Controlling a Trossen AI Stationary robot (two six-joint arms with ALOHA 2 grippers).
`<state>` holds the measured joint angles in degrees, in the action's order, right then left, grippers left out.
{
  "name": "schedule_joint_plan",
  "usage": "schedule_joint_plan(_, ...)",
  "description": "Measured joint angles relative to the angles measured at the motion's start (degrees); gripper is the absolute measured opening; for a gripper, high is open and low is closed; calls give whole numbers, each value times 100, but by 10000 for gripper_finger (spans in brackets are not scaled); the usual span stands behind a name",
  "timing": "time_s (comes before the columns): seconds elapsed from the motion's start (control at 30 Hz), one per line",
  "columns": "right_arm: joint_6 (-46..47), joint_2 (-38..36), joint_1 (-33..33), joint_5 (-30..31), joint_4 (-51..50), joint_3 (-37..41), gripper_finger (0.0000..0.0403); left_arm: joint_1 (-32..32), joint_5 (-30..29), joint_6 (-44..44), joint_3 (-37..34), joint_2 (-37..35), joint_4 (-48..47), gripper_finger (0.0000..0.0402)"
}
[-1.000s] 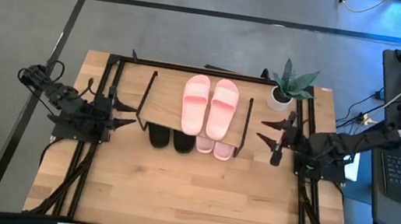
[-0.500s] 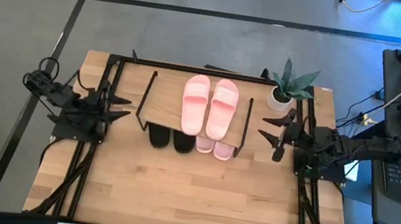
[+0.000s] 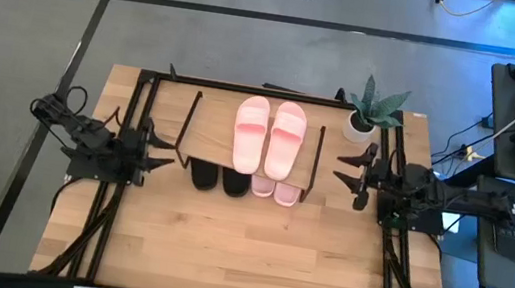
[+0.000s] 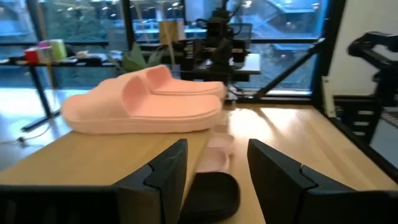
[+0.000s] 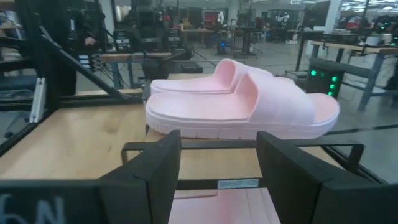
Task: Pick and place slides into the shelf
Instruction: Return to Home Position
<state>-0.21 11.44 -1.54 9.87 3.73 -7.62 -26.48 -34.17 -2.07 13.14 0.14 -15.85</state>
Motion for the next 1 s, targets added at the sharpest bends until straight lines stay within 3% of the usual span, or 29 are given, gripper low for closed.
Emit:
schedule_joint_plan(0.3, 44, -416, -94, -252, 43, 242, 210, 20, 869, 486, -275, 0, 620, 161)
schedule_joint_plan(0.47, -37, -501, -92, -264, 40, 242, 210, 280, 957, 306, -487, 0, 792, 161)
schedule_joint_plan(0.7, -67, -505, -92, -264, 37, 242, 210, 719, 2128, 323, -551, 0, 904, 161)
schedule_joint_plan(1.0, -153, -505, -92, -251, 27, 242, 210, 1280, 2388, 264, -622, 0, 930, 161)
